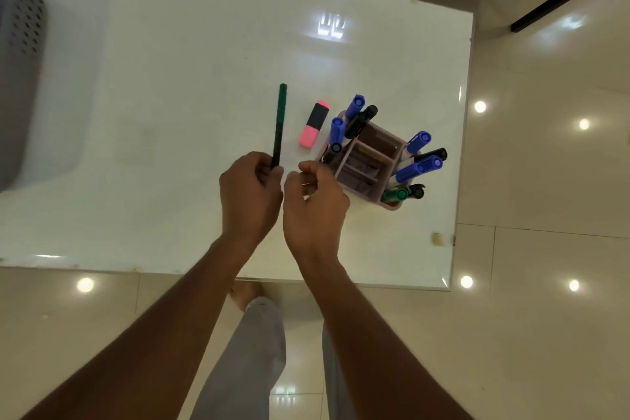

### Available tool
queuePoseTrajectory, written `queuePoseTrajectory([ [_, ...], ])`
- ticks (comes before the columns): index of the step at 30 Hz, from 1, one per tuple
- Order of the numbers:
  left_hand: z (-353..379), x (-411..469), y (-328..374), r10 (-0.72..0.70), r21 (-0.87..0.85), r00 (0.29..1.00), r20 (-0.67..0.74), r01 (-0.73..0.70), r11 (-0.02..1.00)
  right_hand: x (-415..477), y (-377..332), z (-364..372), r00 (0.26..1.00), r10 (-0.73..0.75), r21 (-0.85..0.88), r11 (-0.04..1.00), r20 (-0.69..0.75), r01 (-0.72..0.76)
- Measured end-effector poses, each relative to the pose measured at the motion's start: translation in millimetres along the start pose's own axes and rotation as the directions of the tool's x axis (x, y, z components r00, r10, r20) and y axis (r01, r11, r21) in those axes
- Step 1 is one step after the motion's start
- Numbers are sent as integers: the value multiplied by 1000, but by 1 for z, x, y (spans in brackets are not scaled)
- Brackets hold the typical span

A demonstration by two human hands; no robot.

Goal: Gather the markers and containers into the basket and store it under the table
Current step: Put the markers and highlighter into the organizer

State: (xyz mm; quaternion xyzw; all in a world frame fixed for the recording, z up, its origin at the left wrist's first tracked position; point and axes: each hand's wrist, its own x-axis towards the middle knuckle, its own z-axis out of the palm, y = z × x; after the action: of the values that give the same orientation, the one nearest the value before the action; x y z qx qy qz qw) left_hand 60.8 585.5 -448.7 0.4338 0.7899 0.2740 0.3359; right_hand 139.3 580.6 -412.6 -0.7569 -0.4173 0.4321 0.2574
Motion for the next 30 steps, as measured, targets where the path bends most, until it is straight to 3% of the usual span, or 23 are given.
queuePoseTrajectory([
  [3,-23,-26,3,152,-140,987,55,-143,980,-6,-19,-8,998,-32,9,999,54,32],
  [8,-40,-50,26,301,-236,950,87,-274,932,-22,-33,-44,931,-351,-50,936,-99,347],
  [12,-26,-40,43,288,-278,944,159,-237,931,-25,-34,-80,809,-524,-208,851,-265,483],
  [15,-9,-29,44,172,-220,951,258,-115,969,-16,-29,-94,759,-559,-254,829,-333,499],
  [20,14,-16,46,181,-201,924,337,-117,973,-1,-14,-84,781,-559,-251,827,-279,502],
  [25,25,-10,47,282,-333,911,302,-176,926,14,6,-66,847,-504,-240,855,-170,460],
  [30,29,-10,36,296,-310,920,258,-212,927,19,18,-58,932,-362,-230,910,-37,344],
])
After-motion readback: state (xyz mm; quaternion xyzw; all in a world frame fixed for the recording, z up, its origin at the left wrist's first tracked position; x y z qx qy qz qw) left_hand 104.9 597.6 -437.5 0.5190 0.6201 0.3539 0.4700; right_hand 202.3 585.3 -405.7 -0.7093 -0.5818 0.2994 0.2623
